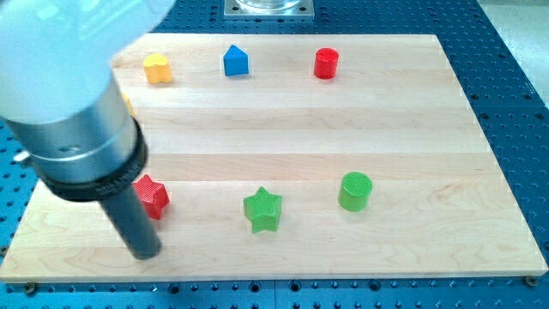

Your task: Place the green star right to the red star

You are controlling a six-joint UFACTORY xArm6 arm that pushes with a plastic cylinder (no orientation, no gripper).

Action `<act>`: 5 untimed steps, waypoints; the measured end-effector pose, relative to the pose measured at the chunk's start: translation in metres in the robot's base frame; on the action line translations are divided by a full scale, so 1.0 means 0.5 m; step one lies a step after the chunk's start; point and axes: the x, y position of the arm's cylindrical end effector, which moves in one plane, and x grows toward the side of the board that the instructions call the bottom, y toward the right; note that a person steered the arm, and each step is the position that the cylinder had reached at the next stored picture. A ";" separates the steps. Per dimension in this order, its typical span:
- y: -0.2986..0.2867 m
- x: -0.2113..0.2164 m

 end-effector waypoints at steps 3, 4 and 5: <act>0.063 0.001; 0.114 -0.006; 0.212 -0.029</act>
